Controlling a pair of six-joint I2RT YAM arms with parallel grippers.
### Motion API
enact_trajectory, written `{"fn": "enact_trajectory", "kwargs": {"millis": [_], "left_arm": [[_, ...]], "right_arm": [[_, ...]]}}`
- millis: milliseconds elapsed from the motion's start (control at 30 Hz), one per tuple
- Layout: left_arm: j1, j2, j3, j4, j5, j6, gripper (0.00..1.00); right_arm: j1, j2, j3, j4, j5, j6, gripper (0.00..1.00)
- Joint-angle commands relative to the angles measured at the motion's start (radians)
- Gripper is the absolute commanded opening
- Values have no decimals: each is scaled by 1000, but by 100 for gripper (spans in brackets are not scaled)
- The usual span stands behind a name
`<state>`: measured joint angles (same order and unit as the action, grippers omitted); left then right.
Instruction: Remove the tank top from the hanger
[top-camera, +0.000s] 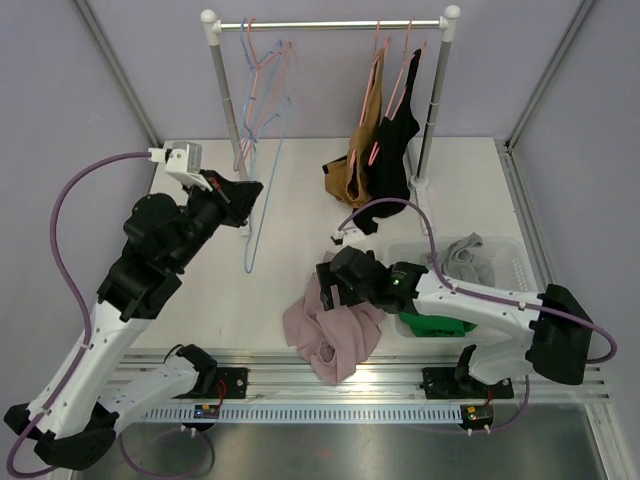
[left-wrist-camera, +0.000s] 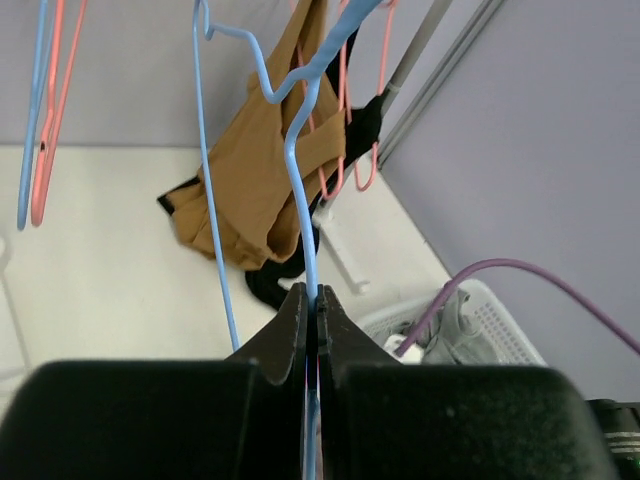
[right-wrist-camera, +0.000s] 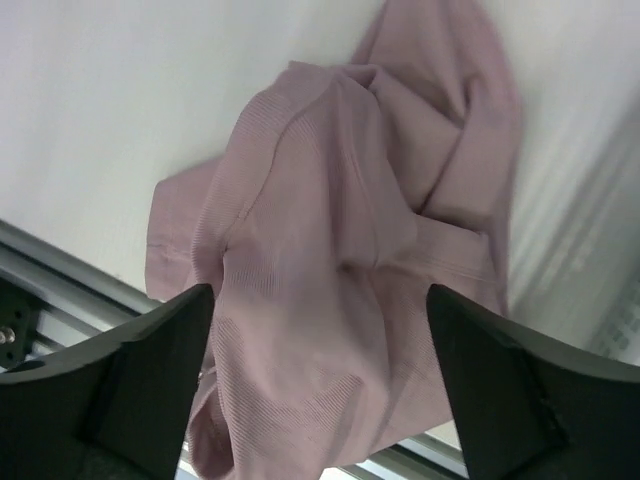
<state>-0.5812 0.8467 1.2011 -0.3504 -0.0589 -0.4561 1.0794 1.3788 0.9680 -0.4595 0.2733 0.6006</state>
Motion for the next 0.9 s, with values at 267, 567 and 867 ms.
{"fn": "enact_trajectory", "kwargs": {"millis": [267, 567, 867], "left_arm": [[29, 282, 360, -128, -56, 25, 0], [185, 584, 681, -131, 126, 11, 0], [276, 839, 957, -134, 182, 23, 0]], "right_arm": [[11, -506, -18, -28, 110, 37, 100], [13, -598, -68, -13, 33, 30, 99], [13, -619, -72, -18, 15, 24, 99]]}}
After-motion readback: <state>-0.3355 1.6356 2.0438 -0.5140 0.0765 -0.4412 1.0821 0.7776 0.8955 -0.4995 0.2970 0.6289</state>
